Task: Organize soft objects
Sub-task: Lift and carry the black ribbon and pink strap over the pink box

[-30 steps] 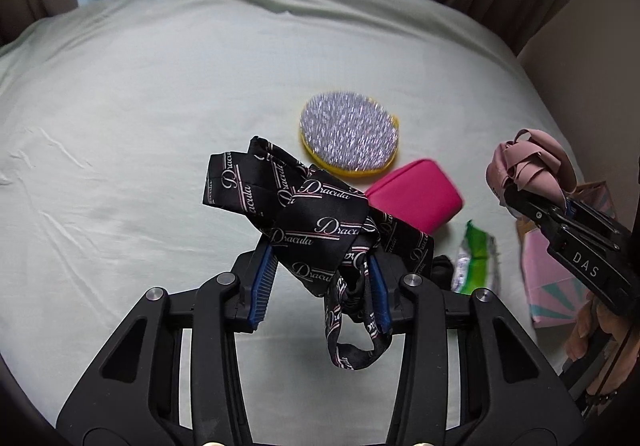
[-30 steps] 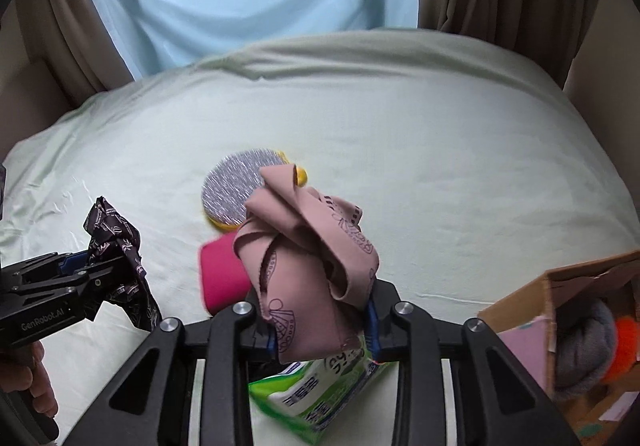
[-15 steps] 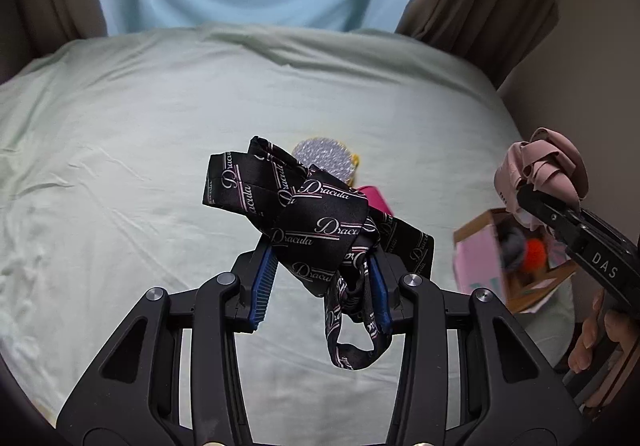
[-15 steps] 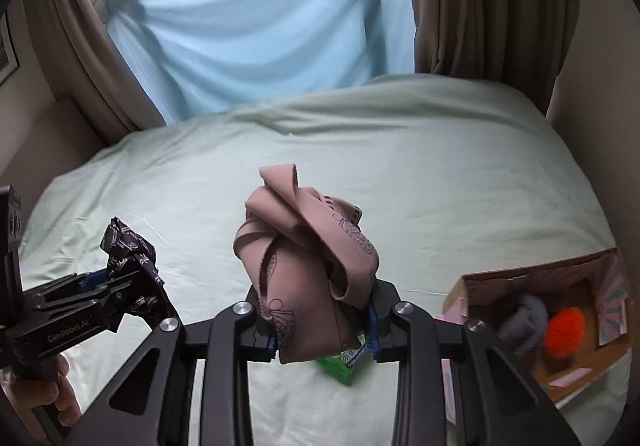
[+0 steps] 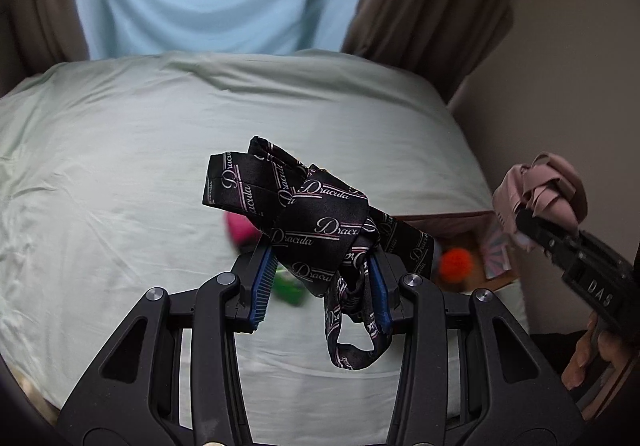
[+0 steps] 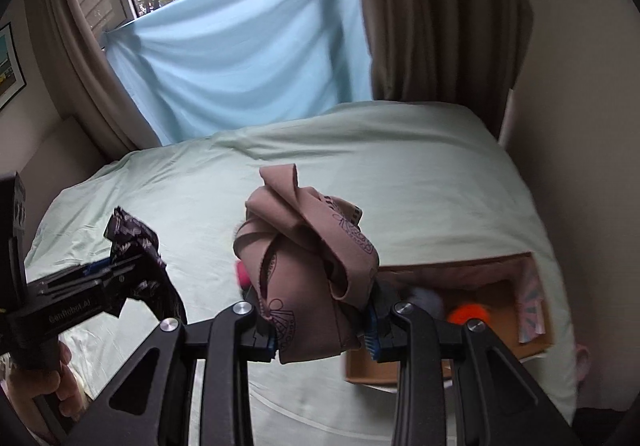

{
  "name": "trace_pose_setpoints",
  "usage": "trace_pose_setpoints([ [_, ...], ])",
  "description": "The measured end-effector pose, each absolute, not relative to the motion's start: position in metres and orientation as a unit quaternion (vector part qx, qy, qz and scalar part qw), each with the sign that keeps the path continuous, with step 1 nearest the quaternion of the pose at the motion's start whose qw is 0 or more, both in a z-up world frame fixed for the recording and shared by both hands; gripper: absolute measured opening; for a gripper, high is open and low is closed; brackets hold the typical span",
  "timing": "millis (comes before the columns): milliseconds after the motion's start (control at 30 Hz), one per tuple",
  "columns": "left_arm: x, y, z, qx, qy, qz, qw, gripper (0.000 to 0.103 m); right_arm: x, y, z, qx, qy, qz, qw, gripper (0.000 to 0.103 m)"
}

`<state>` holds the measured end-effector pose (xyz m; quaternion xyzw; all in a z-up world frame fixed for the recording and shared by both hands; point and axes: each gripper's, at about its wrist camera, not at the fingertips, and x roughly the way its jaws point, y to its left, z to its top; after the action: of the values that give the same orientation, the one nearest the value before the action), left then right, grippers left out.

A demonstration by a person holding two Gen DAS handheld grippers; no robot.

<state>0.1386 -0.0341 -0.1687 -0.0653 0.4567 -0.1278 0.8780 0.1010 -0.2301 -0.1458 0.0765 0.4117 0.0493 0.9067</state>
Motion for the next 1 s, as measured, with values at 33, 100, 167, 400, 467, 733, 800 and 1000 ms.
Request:
trace_pose_setpoints([
  [33, 0.137, -0.047, -0.169, -0.064, 0.457, -0.130, 0.878, 0.038, 0.099, -0.239, -0.147, 0.077, 0.415, 0.049, 0.905, 0.029],
  [100, 0.133, -0.073, -0.171, -0.064, 0.457, -0.135, 0.877, 0.037, 0.092, -0.259, -0.150, 0.073, 0.421, 0.048, 0.903, 0.029],
  [167, 0.131, -0.098, -0.175, -0.065, 0.460, -0.137, 0.875, 0.037, 0.087, -0.277, -0.156, 0.073, 0.426, 0.047, 0.900, 0.029],
  [400, 0.135, -0.176, -0.201, -0.062, 0.490, -0.151, 0.856, 0.038, 0.087, -0.350, -0.180, 0.072, 0.451, 0.028, 0.889, 0.029],
  [467, 0.139, -0.197, -0.212, -0.053, 0.500, -0.158, 0.850, 0.037, 0.089, -0.369, -0.187, 0.077, 0.457, 0.023, 0.886, 0.029],
  [733, 0.166, -0.274, -0.265, -0.018, 0.539, -0.187, 0.821, 0.037, 0.115, -0.426, -0.235, 0.103, 0.494, -0.003, 0.863, 0.029],
  [800, 0.170, -0.290, -0.276, -0.007, 0.545, -0.193, 0.816, 0.037, 0.123, -0.435, -0.247, 0.109, 0.503, -0.006, 0.857, 0.029],
  [1000, 0.185, -0.327, -0.317, 0.029, 0.582, -0.207, 0.786, 0.037, 0.142, -0.458, -0.287, 0.130, 0.537, -0.008, 0.834, 0.029],
])
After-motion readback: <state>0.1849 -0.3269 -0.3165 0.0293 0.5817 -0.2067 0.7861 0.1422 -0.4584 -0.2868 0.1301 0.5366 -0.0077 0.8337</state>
